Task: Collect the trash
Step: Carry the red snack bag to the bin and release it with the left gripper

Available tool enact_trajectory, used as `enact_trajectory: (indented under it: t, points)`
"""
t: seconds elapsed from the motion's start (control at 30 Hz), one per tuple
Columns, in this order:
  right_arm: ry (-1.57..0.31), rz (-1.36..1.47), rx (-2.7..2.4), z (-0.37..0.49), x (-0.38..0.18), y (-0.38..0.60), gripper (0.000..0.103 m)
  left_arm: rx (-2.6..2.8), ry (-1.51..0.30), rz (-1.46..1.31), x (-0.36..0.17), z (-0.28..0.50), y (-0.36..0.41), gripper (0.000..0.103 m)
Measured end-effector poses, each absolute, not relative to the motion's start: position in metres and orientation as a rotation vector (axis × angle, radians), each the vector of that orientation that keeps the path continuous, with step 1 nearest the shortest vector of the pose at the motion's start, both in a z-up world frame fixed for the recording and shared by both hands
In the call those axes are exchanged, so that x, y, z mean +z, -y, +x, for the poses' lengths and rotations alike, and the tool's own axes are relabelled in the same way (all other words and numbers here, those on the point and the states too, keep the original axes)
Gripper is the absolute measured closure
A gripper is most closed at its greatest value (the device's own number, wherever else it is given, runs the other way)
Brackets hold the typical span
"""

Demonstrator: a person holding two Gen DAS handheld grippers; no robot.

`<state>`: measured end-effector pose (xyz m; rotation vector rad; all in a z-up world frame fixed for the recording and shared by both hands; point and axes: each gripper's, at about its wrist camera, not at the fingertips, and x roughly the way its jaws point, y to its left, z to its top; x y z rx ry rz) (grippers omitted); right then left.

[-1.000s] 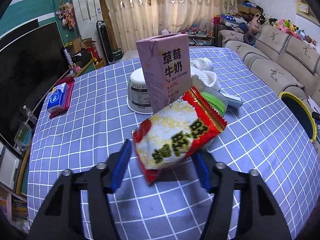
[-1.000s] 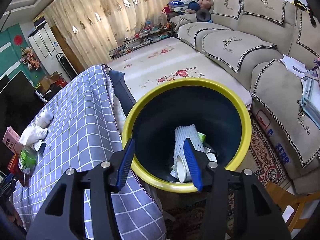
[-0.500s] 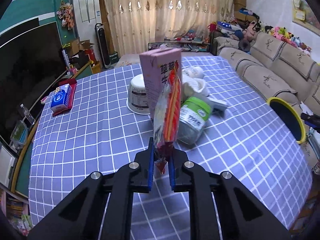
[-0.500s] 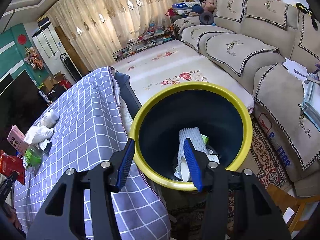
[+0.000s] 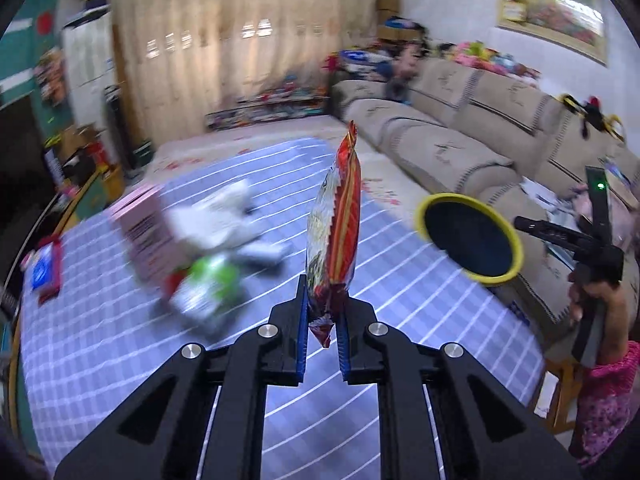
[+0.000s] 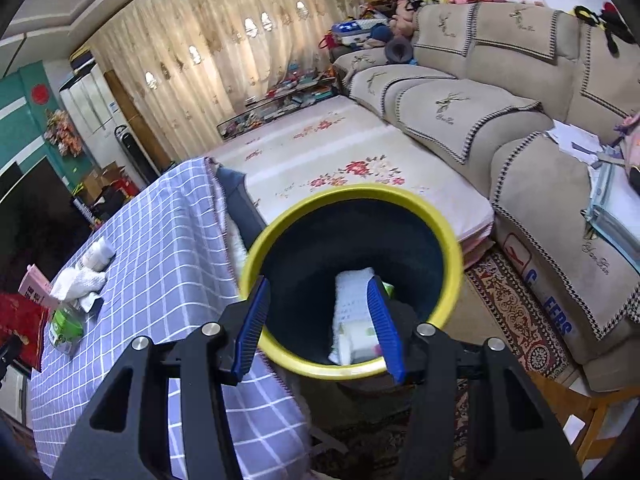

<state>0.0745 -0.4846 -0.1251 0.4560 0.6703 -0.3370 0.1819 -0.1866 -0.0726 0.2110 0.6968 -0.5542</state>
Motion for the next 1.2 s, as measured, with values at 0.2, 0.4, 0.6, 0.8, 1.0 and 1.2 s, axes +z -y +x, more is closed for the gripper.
enact_trajectory:
  t: [0.2,0.4,0.6,0.8,1.0,1.2]
  points:
    - [-0.652,0.509,-0.386,0.056,-0.131,0.518,0.054,-0.700,-0.715,0.256,-0.073,0.194,0.264,0.090]
    - [-0.648,0.554,-0.426,0.041,-0.141,0.548,0.054,-0.844,-0.779,0.318,-0.089,0.211,0.358,0.090]
    - [-0.649,0.581,-0.454,0.032,-0.148,0.571,0.053,-0.902,-0.853,0.388,-0.125,0.234,0.442,0.090]
    - [-0.664,0.600,-0.464,0.030,-0.155,0.582,0.052,-0.898,-0.933,0.441,-0.164,0.255,0.495,0.083]
    - [-0.676,0.604,-0.456,0.032,-0.159,0.585,0.051,-0.856,-0.903,0.420,-0.165,0.258,0.498,0.041]
    - [-0.684,0.588,-0.431,0.039,-0.158,0.574,0.049,-0.800,-0.765,0.344,-0.116,0.234,0.437,0.022]
